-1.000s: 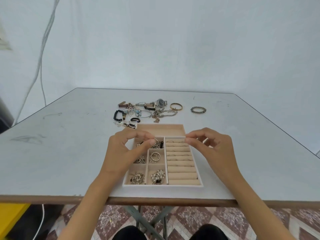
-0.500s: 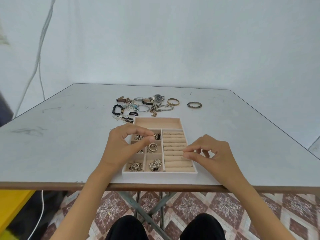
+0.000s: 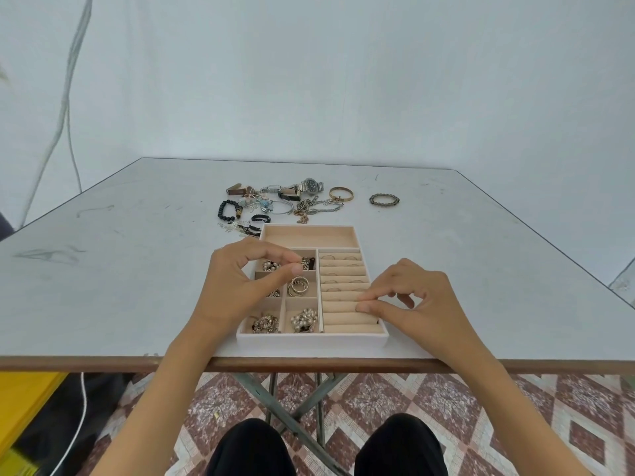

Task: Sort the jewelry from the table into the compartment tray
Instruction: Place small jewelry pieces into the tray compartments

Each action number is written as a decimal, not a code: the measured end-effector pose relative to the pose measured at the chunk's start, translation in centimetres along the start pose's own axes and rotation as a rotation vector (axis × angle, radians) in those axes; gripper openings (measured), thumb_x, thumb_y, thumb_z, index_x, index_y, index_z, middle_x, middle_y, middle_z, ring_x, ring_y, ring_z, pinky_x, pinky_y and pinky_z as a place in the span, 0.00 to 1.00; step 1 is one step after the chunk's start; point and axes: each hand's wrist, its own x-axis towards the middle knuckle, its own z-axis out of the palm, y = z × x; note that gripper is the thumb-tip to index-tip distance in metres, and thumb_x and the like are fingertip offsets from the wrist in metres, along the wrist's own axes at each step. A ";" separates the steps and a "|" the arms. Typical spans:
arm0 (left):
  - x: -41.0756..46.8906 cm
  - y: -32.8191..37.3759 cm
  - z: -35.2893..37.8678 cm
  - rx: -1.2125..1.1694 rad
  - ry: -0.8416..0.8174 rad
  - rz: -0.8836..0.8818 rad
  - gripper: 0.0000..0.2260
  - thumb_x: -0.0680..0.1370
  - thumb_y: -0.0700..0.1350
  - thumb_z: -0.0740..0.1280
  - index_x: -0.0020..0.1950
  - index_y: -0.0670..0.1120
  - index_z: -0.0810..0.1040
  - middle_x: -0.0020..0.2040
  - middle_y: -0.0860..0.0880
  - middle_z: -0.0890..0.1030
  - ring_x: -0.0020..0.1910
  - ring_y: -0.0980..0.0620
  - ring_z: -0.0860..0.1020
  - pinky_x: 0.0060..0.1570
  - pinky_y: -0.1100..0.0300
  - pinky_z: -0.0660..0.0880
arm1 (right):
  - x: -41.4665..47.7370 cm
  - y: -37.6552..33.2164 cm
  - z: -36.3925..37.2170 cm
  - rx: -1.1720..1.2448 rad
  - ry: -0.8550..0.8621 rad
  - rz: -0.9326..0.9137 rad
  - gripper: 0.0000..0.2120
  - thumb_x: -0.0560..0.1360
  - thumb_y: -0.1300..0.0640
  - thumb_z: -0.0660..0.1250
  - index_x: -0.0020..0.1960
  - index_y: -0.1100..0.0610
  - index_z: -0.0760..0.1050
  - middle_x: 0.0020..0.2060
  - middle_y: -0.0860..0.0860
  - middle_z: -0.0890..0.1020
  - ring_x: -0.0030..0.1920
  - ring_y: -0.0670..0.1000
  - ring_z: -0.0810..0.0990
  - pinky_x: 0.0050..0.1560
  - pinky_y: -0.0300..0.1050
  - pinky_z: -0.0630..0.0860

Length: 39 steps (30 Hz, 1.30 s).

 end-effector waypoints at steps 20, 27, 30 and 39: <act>0.0 -0.1 0.1 0.017 -0.007 -0.005 0.04 0.67 0.47 0.75 0.41 0.50 0.84 0.41 0.55 0.84 0.47 0.57 0.80 0.56 0.68 0.71 | 0.5 0.1 0.1 0.045 0.004 0.147 0.09 0.65 0.50 0.76 0.45 0.46 0.84 0.47 0.43 0.80 0.45 0.46 0.75 0.40 0.29 0.68; 0.1 -0.1 0.1 0.039 -0.008 0.018 0.05 0.67 0.48 0.75 0.40 0.50 0.84 0.41 0.56 0.84 0.46 0.59 0.80 0.53 0.71 0.70 | 0.4 0.0 0.0 0.084 0.004 0.156 0.08 0.67 0.51 0.75 0.47 0.48 0.83 0.47 0.42 0.80 0.44 0.45 0.75 0.37 0.32 0.67; 0.1 -0.1 0.1 0.022 -0.011 0.012 0.05 0.67 0.47 0.75 0.41 0.49 0.84 0.41 0.55 0.84 0.47 0.58 0.80 0.54 0.71 0.70 | 0.4 0.6 -0.3 -0.041 0.145 0.128 0.06 0.75 0.48 0.67 0.50 0.45 0.81 0.48 0.40 0.80 0.48 0.42 0.77 0.44 0.38 0.71; 0.4 0.3 0.3 0.087 -0.081 0.059 0.05 0.66 0.47 0.76 0.41 0.51 0.85 0.40 0.53 0.84 0.45 0.57 0.79 0.50 0.74 0.70 | 1.1 1.6 0.7 -0.720 -0.277 0.446 0.24 0.83 0.48 0.43 0.78 0.48 0.50 0.78 0.48 0.48 0.78 0.48 0.44 0.76 0.51 0.41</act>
